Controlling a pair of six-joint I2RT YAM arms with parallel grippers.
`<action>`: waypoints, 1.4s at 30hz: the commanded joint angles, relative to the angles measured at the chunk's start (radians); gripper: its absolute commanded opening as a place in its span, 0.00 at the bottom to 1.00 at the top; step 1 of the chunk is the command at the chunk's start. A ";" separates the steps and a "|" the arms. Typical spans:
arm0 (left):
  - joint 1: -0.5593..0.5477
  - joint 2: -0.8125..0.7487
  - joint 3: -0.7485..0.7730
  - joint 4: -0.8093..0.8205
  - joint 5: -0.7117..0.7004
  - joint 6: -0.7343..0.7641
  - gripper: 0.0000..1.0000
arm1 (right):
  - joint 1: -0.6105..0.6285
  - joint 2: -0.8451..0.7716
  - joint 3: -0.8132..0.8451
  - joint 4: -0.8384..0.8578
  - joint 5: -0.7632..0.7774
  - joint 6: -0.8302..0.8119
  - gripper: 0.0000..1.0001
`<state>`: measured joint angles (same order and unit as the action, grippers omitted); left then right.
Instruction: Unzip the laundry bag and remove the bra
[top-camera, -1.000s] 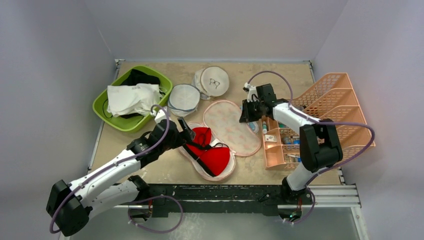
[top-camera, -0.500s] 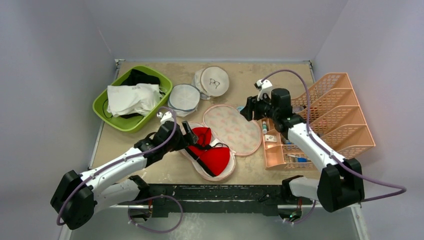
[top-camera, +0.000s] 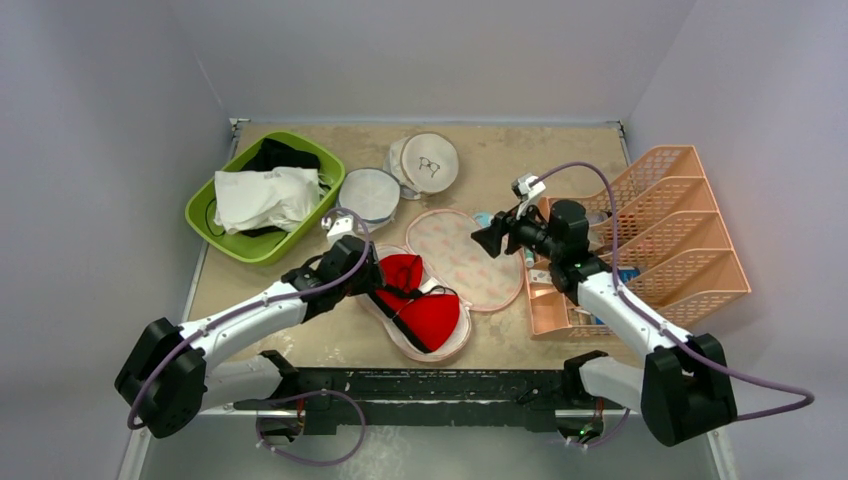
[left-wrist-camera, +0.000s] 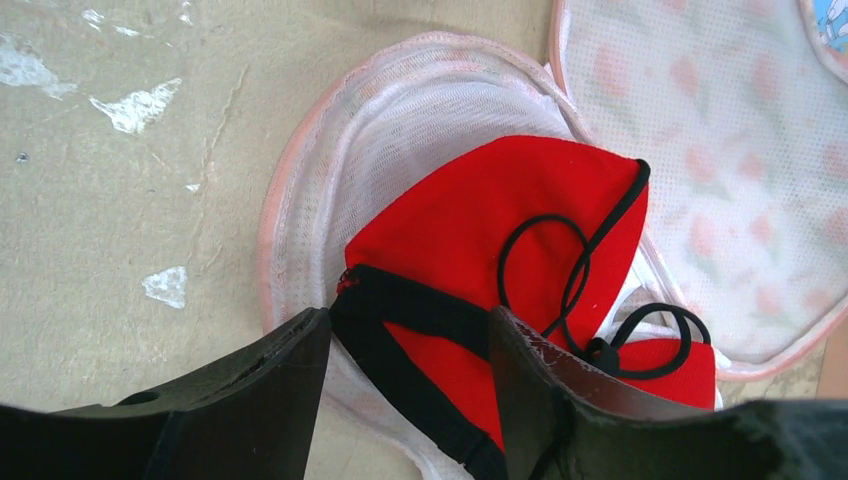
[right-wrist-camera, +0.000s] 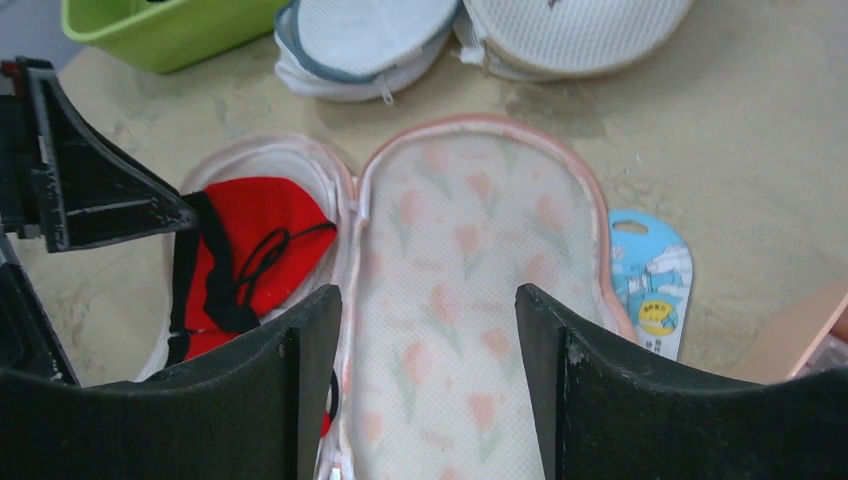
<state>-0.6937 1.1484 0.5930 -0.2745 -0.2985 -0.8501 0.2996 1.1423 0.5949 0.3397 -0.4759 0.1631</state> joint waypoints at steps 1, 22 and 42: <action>0.006 -0.012 0.038 0.009 -0.050 0.000 0.60 | -0.001 -0.021 -0.023 0.148 -0.057 0.030 0.67; 0.007 0.080 0.016 0.063 -0.029 0.001 0.52 | 0.022 0.099 -0.214 0.563 -0.100 0.059 0.66; 0.007 0.102 -0.018 0.057 -0.053 -0.014 0.45 | 0.029 0.100 -0.222 0.598 -0.112 0.064 0.66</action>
<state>-0.6937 1.2217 0.5713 -0.2512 -0.3412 -0.8543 0.3210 1.2392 0.3592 0.8768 -0.5716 0.2333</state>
